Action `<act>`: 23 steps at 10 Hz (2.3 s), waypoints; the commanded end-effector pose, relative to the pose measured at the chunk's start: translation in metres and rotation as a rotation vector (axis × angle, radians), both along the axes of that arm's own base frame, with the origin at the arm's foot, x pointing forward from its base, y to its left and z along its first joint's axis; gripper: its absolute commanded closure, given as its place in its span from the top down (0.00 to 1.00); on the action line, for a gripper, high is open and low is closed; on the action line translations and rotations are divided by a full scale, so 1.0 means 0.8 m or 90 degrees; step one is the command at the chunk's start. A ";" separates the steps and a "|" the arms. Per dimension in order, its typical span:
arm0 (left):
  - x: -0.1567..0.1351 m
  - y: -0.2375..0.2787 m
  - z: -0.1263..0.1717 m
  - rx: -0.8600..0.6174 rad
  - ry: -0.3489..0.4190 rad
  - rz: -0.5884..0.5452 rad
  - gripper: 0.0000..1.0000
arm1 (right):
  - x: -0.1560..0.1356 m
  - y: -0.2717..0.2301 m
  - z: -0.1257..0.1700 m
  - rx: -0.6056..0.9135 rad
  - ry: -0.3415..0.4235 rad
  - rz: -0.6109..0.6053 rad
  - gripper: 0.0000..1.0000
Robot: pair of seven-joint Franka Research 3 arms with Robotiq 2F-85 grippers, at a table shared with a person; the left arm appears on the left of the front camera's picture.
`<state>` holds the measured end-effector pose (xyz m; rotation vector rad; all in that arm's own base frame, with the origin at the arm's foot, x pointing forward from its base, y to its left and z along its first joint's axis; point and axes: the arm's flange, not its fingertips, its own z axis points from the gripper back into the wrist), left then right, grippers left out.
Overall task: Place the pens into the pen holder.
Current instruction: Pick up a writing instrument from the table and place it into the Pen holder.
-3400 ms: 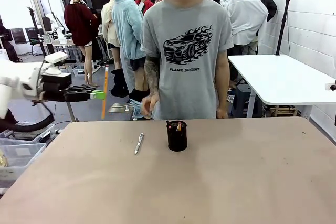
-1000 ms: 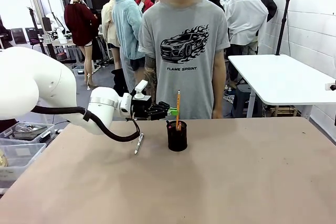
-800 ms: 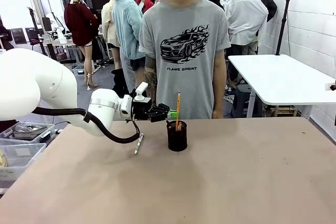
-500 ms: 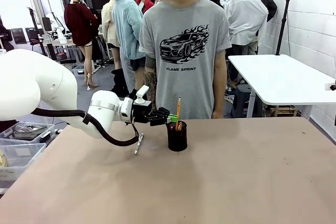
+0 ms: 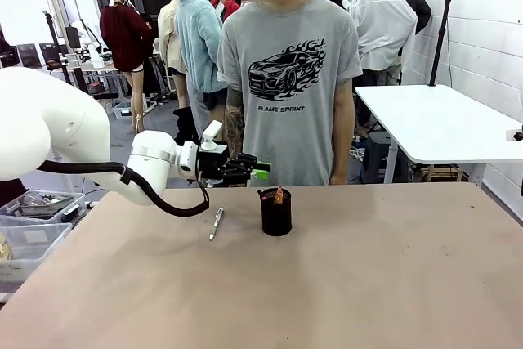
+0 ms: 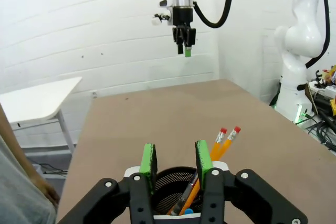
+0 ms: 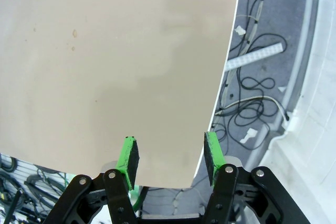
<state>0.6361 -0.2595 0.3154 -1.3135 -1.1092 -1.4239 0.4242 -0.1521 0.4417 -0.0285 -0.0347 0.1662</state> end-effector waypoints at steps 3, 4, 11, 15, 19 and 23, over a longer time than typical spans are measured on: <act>-0.057 0.062 0.107 0.045 -0.035 0.013 0.42 | 0.000 -0.001 -0.002 -0.017 -0.002 0.002 0.64; -0.086 0.100 0.143 0.113 -0.044 0.055 0.42 | 0.000 -0.001 -0.002 -0.017 -0.002 0.002 0.64; -0.157 0.183 0.186 0.461 0.094 0.353 0.42 | 0.000 -0.001 -0.002 -0.017 -0.002 0.002 0.64; -0.137 0.145 0.138 0.590 0.210 0.524 0.42 | 0.000 -0.001 -0.002 -0.017 -0.002 0.002 0.64; -0.098 0.080 0.066 0.661 0.254 0.580 0.42 | 0.000 -0.001 -0.002 -0.017 -0.002 0.002 0.64; -0.111 0.080 0.045 0.653 0.261 0.570 0.42 | 0.000 -0.001 -0.002 -0.017 -0.002 0.002 0.64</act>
